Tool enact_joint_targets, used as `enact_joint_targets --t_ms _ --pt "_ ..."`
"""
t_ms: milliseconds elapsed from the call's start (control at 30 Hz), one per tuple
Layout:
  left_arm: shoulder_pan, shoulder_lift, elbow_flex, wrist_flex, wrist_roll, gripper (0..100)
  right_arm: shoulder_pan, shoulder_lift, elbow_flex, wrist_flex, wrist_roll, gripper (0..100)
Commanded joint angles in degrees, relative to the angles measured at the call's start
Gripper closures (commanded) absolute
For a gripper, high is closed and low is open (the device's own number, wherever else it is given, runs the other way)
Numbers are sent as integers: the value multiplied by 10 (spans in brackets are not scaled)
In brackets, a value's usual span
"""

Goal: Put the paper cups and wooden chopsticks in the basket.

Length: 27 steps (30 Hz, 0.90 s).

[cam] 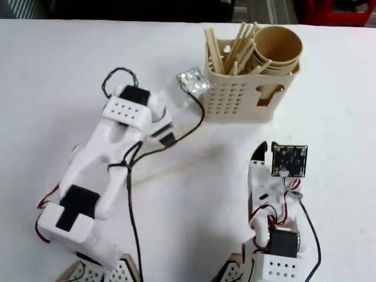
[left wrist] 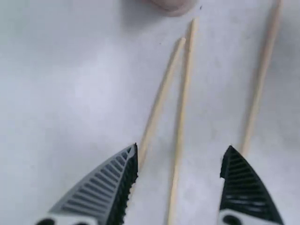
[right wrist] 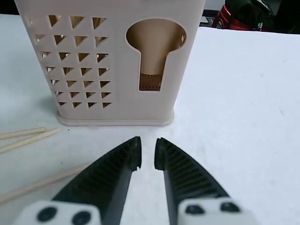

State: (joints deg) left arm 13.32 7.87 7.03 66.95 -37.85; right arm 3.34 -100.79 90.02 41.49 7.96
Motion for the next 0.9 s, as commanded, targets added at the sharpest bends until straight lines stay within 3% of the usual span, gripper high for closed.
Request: enact_joint_targets --t_ms 0,133,567,867 --pt "-7 13 -3 -59 -4 707 -3 -5 -2 -13 5 932" --pt "-14 112 -70 -57 -3 710 -3 -5 -2 -13 5 932" --pt "-22 403 -429 144 -8 745 -3 -5 -2 -13 6 932" --pt "-18 538 -664 295 -9 876 -3 -5 -2 -13 6 932"
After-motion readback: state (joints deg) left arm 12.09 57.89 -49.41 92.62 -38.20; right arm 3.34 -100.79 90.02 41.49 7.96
